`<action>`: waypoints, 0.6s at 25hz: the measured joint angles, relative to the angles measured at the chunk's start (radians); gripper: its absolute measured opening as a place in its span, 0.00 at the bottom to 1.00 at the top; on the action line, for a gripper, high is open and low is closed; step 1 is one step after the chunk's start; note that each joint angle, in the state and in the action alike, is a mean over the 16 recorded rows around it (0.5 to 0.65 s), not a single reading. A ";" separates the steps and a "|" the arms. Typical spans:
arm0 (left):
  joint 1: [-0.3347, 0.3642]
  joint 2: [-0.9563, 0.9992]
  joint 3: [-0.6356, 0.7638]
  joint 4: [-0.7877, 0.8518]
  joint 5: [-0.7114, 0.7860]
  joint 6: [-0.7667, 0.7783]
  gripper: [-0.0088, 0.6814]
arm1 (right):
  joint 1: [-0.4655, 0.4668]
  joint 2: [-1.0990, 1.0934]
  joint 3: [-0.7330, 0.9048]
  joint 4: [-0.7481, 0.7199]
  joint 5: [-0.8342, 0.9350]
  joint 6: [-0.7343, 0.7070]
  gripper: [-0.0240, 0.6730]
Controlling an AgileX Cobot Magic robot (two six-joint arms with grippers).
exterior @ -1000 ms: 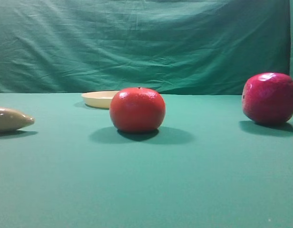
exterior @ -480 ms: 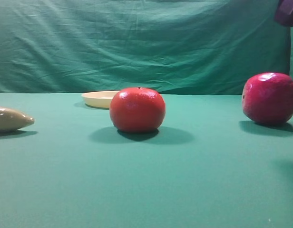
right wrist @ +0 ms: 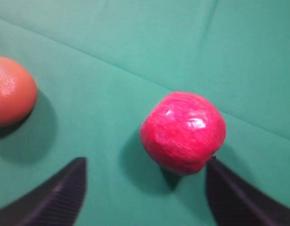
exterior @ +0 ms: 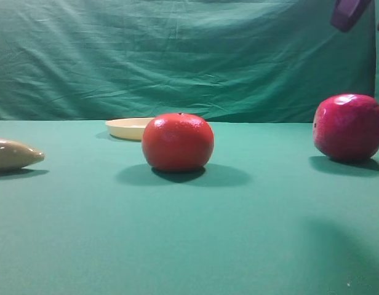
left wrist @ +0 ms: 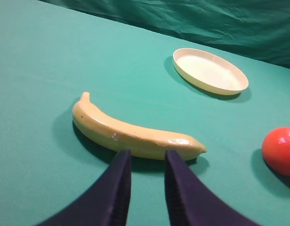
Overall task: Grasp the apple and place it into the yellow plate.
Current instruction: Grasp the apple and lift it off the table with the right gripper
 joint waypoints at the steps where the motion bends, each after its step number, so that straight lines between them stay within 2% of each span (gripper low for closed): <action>1: 0.000 0.000 0.000 0.000 0.000 0.000 0.24 | -0.004 0.014 0.000 -0.003 -0.011 0.003 0.95; 15: 0.000 0.000 0.000 0.000 0.000 0.000 0.24 | -0.072 0.249 -0.003 -0.001 -0.179 0.047 0.95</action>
